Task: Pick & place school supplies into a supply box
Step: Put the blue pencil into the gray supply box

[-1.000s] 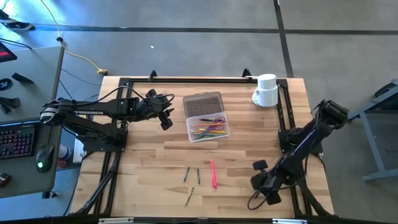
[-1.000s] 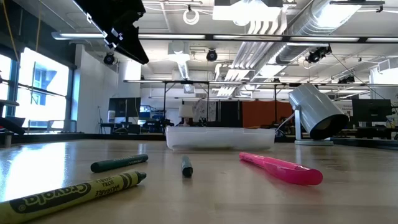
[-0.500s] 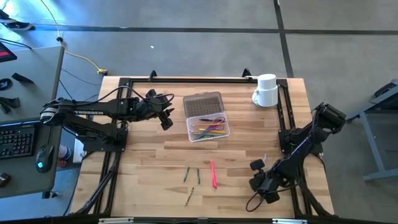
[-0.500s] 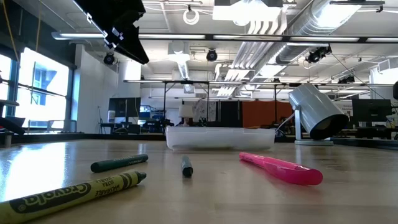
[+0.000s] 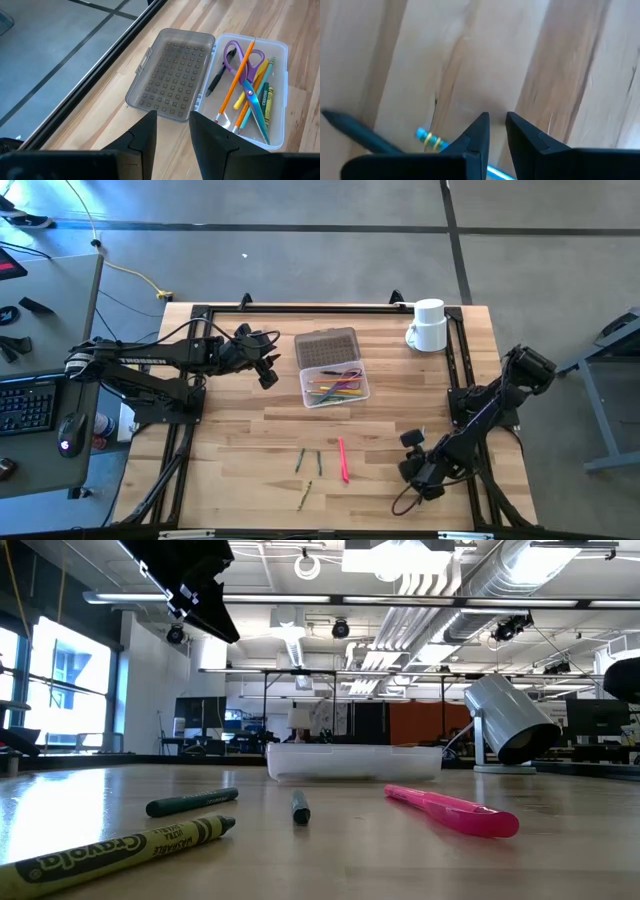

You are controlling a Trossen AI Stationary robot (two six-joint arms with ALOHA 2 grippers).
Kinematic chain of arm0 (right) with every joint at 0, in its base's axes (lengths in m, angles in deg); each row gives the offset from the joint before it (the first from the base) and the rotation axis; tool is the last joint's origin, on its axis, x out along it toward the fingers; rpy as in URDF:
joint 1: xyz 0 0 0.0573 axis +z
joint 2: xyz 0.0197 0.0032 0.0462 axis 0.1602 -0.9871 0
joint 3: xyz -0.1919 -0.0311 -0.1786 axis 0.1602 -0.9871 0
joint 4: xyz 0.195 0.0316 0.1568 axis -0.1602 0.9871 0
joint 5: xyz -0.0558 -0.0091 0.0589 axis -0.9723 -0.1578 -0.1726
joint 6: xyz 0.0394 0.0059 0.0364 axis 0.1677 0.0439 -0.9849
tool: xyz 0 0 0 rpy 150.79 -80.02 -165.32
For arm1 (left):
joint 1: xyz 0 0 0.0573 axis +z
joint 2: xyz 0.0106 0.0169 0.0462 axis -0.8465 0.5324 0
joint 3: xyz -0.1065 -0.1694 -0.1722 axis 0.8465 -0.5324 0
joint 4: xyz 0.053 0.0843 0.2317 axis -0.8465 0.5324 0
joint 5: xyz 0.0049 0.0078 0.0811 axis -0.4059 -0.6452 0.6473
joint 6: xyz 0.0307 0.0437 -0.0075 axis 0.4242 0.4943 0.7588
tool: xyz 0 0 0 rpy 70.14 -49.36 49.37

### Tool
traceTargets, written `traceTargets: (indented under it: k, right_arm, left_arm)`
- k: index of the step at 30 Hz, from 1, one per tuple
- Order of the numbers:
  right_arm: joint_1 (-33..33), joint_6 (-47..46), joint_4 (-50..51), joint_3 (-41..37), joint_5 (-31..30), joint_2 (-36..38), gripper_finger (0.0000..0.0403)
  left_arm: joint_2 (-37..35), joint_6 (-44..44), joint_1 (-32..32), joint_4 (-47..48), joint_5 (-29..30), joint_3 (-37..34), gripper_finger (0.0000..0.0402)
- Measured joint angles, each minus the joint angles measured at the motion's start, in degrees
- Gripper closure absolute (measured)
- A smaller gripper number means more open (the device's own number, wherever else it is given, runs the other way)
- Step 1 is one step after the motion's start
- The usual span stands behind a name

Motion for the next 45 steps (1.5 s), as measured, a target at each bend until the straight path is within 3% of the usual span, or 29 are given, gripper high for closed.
traceTargets:
  k: [5,10,16,21,27,30,37,45]
  right_arm:
    - [-1.81,-4.55,-0.11,0.0,-0.51,0.04,0.0351]
    - [-4.64,0.68,-0.2,-0.04,-2.32,0.02,0.0361]
    - [-8.42,-5.99,5.09,0.28,1.7,0.27,0.037]
    - [-11.27,-9.95,10.22,0.08,5.08,1.92,0.035]
    - [-15.57,-11.57,12.96,-0.07,4.73,5.02,0.0311]
    - [-18.09,-17.17,16.75,-0.09,7.59,7.01,0.0295]
    - [-20.07,-47.87,20.73,-0.07,13.78,10.0,0.0279]
    - [-19.52,-54.58,24.37,-0.04,11.3,10.1,0.0279]
  left_arm:
    - [0.0,0.02,0.0,0.0,0.01,0.0,0.0252]
    - [0.0,0.02,-0.01,0.0,0.01,0.0,0.0252]
    - [0.0,0.02,0.01,0.0,0.02,0.0,0.0252]
    - [0.0,0.02,0.0,-0.03,0.01,0.0,0.0252]
    - [0.0,0.04,0.0,-1.19,0.25,0.0,0.0252]
    - [0.0,0.07,-0.01,-1.92,0.32,0.0,0.0252]
    - [0.0,0.04,-0.01,-1.84,0.17,0.0,0.0252]
    - [0.0,0.05,0.0,-1.79,0.07,0.0,0.0252]
